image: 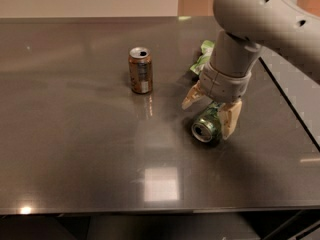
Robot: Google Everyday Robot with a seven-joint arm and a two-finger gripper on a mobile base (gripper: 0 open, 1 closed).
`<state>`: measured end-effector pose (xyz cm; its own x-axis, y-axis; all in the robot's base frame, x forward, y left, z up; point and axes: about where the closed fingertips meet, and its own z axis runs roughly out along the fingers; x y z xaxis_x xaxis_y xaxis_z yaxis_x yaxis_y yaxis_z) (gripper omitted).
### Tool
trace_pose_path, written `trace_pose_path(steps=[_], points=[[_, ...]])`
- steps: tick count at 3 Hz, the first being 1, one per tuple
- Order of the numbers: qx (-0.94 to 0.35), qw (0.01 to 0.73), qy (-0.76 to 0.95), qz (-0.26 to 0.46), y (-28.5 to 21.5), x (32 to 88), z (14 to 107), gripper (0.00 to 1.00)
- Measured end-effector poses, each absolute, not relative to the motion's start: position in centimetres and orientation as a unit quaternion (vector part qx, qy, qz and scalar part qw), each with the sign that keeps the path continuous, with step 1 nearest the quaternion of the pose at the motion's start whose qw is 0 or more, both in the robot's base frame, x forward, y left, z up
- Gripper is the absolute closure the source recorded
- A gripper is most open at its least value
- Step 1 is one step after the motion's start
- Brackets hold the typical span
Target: Place green can upright
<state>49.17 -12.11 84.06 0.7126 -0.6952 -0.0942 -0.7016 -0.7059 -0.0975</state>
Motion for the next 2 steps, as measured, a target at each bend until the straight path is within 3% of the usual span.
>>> trace_pose_path(steps=[2], points=[[-0.921, 0.069, 0.382, 0.036, -12.3, 48.6, 85.1, 0.73]])
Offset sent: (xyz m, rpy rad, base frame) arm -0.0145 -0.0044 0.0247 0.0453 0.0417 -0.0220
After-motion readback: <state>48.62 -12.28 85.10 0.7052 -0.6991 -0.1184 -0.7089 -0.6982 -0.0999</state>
